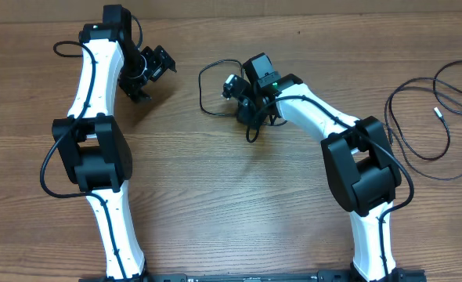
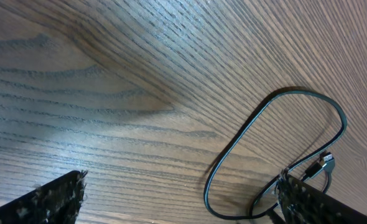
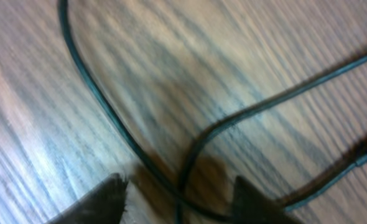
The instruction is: Untangle cables
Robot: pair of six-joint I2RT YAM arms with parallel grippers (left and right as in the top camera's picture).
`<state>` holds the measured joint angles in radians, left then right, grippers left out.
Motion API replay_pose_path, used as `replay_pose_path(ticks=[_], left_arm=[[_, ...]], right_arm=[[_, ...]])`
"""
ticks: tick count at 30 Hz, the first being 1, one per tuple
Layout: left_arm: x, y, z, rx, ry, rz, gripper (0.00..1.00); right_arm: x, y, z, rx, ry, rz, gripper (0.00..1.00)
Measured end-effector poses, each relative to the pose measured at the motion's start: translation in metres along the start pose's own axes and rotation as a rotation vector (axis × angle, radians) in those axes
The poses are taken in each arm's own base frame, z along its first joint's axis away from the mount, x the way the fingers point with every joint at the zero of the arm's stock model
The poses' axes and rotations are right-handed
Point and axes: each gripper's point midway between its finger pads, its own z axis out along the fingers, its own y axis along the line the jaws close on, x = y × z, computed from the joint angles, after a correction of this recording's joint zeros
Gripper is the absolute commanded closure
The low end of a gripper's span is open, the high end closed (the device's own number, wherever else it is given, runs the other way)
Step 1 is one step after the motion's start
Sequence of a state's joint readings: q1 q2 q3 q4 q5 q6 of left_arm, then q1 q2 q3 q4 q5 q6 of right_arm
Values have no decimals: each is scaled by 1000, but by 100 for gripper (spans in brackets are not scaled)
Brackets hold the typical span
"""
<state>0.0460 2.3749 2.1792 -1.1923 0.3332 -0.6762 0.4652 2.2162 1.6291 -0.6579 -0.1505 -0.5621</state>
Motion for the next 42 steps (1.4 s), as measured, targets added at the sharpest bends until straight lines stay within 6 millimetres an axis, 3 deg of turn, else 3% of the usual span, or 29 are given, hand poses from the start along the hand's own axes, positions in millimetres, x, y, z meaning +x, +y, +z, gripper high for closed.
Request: replay_pose_path(ticks=[6, 13, 20, 27, 38, 42], left_arm=[[0, 0, 0, 0, 0, 0, 1], [0, 0, 0, 0, 0, 0, 0], [0, 0, 0, 0, 0, 0, 0], [0, 0, 0, 0, 0, 0, 0], [0, 0, 0, 0, 0, 0, 1], [0, 0, 0, 0, 0, 0, 0]], right_arm=[[25, 0, -1, -35, 79, 48, 67], [41, 7, -7, -74, 152, 66, 62], [43, 11, -9, -94, 161, 74, 57], [44, 12, -9, -99, 165, 63, 73], [43, 14, -9, -101, 165, 45, 68], [32, 21, -6, -96, 141, 12, 67]])
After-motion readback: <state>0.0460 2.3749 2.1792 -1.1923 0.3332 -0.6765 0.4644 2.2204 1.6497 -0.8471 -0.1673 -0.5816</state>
